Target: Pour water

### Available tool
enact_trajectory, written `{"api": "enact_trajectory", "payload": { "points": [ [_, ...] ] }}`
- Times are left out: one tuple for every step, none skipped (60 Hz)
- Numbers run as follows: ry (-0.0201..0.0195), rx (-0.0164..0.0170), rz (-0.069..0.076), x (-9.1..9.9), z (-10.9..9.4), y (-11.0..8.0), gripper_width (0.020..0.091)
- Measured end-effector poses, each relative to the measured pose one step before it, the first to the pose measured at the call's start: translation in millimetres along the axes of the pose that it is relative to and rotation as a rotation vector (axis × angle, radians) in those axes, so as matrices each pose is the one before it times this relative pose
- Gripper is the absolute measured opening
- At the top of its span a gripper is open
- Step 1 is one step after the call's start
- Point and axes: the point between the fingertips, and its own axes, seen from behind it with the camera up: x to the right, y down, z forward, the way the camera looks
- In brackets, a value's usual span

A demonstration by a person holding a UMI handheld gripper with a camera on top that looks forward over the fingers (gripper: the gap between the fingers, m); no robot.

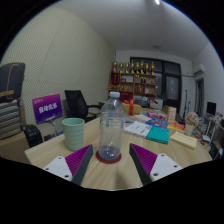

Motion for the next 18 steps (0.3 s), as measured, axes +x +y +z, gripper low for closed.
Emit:
{"api": "enact_trajectory", "payload": {
  "points": [
    [-0.00476, 0.0017, -0.0004, -0.62, -9.62, 1.25, 0.0838],
    [-0.00211, 0.00124, -0.0005, -0.74, -8.66, 0.42, 0.0837],
    [0.00039, 0.00132, 0.0003, -0.6, -8.76, 0.44, 0.0838],
    [0.00149, 0.00198, 0.0011, -0.18, -8.76, 0.22, 0.0839],
    [0.00141, 0.00272, 0.0017, -0.38, -9.25, 0.04, 0.0835],
    [0.00127, 0.00367, 0.0031, -0.44, -9.67, -0.2, 0.084],
    [0.00169, 0.00519, 0.0042, -0.09, -9.27, -0.37, 0.084],
    [0.00206, 0.00399, 0.0038, -0.26, -4.59, -2.89, 0.0838],
    [0.00067, 0.00619, 0.0069, -0.02, -11.72, 1.25, 0.0838],
    [0.00157, 0.00433, 0.0058, -0.2, -8.94, -0.24, 0.0838],
    [0.00172, 0.005, 0.0059, 0.07, -8.7, -0.57, 0.0836],
    [0.00185, 0.00579, 0.0063, -0.05, -8.97, -0.94, 0.084],
    [0.0023, 0.00659, 0.0055, 0.07, -8.85, -1.08, 0.0839],
    [0.00302, 0.00718, 0.0046, 0.0, -8.44, -1.36, 0.0838],
    [0.00342, 0.00673, 0.0031, 0.19, -8.25, -1.28, 0.0838],
    [0.00475, 0.00426, 0.0005, -0.82, -4.22, -3.91, 0.0839],
    [0.00077, 0.00525, 0.0026, 1.53, -9.34, -0.47, 0.0839],
    [0.00074, 0.00245, 0.0025, 0.26, -8.15, -0.49, 0.0839]
  ]
}}
